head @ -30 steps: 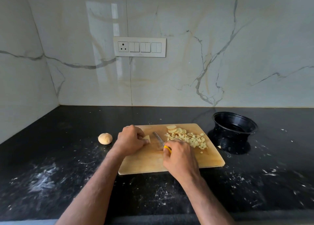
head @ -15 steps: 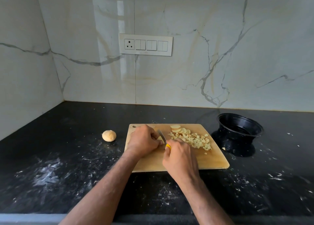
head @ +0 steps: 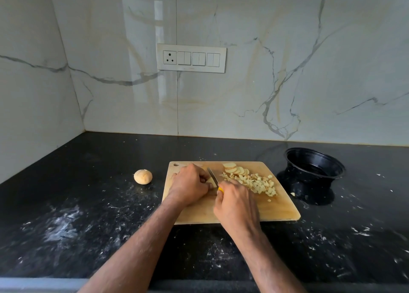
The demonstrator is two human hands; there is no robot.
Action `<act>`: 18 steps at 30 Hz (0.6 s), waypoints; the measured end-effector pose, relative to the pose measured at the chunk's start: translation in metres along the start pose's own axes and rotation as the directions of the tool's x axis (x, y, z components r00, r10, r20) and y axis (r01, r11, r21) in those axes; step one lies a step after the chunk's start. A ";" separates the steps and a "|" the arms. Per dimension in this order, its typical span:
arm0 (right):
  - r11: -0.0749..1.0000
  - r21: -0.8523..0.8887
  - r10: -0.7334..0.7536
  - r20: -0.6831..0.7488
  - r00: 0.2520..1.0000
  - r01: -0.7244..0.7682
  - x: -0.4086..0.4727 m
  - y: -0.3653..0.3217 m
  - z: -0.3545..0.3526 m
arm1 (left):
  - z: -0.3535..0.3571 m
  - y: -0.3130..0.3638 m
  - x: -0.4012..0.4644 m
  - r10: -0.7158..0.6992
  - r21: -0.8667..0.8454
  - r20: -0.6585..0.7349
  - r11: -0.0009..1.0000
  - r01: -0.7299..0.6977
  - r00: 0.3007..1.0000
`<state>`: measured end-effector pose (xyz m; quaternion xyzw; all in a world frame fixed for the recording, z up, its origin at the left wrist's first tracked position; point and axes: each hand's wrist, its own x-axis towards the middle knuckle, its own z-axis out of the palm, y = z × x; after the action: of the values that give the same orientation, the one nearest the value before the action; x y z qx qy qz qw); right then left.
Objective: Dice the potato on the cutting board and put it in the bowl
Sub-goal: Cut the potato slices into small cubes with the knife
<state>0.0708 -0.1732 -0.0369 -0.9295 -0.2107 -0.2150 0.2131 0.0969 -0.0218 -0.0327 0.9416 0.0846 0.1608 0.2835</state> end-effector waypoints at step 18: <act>0.999 -0.036 0.019 0.060 0.998 -0.017 0.003 -0.005 -0.001 | 0.003 0.000 0.000 -0.048 -0.027 0.010 0.998 0.049 0.999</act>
<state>0.0702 -0.1683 -0.0333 -0.9411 -0.2047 -0.1885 0.1922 0.0980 -0.0229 -0.0347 0.9360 0.1039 0.1505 0.3007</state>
